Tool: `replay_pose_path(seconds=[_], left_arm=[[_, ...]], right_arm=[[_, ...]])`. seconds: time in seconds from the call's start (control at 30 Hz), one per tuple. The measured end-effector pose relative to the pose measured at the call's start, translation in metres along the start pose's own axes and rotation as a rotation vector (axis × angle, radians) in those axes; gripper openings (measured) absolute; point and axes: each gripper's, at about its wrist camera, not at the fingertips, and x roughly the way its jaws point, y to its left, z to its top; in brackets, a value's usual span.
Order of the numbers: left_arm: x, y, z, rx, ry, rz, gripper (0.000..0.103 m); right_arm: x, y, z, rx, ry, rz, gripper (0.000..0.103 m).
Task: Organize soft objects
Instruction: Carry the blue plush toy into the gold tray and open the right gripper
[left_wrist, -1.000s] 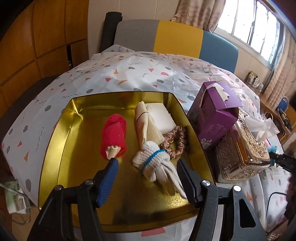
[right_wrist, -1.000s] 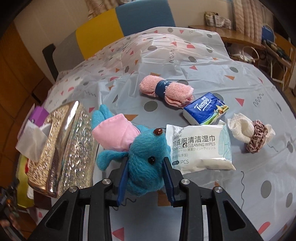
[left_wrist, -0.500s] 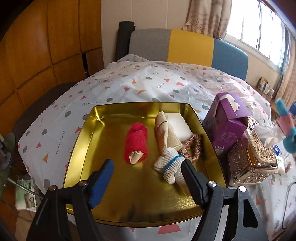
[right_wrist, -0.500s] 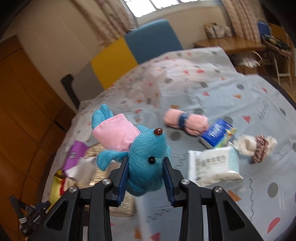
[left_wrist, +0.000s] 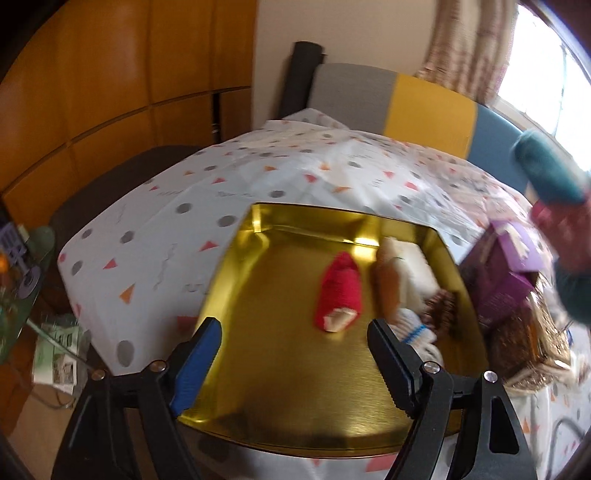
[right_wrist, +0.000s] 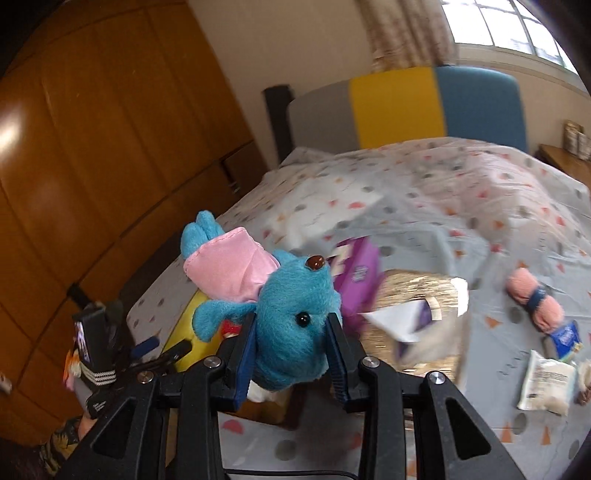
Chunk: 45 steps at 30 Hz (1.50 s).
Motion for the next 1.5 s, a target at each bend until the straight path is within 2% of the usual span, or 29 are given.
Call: replay_pose_path(seconds=[0.17,0.3,0.37,0.47,0.53,0.83,1.07,1.3,1.5], left_arm=[[0.001,0.023,-0.001,-0.044,-0.001,0.023,0.082],[0.003,0.033,-0.004,-0.061,0.010,0.020,0.082],[0.005,0.033,-0.005,-0.056,0.014,0.018,0.082],[0.008,0.032,-0.006,-0.048,0.019,0.014,0.082],[0.007,0.030,-0.006,-0.046,0.017,0.004,0.082],[-0.009,0.018,0.000,-0.009,-0.032,-0.001,0.084],[-0.028,0.002,0.003,0.043,-0.082,-0.014,0.087],[-0.043,-0.021,0.005,0.114,-0.111,-0.055,0.088],[-0.050,-0.047,0.004,0.171,-0.118,-0.092,0.088]], right_arm=[[0.065,0.026,-0.008,0.029,0.116,-0.004,0.036],[0.113,0.032,-0.020,0.025,0.218,-0.060,0.046],[0.128,0.029,-0.027,0.034,0.263,-0.076,0.046],[0.134,0.026,-0.036,0.014,0.286,-0.064,0.046],[0.131,0.023,-0.041,-0.006,0.287,-0.065,0.047],[0.087,0.029,-0.048,-0.150,0.196,-0.107,0.048],[0.054,0.018,-0.043,-0.173,0.125,-0.139,0.048],[0.005,-0.028,-0.034,-0.125,0.021,-0.206,0.048],[-0.041,-0.098,-0.027,0.022,-0.052,-0.345,0.048]])
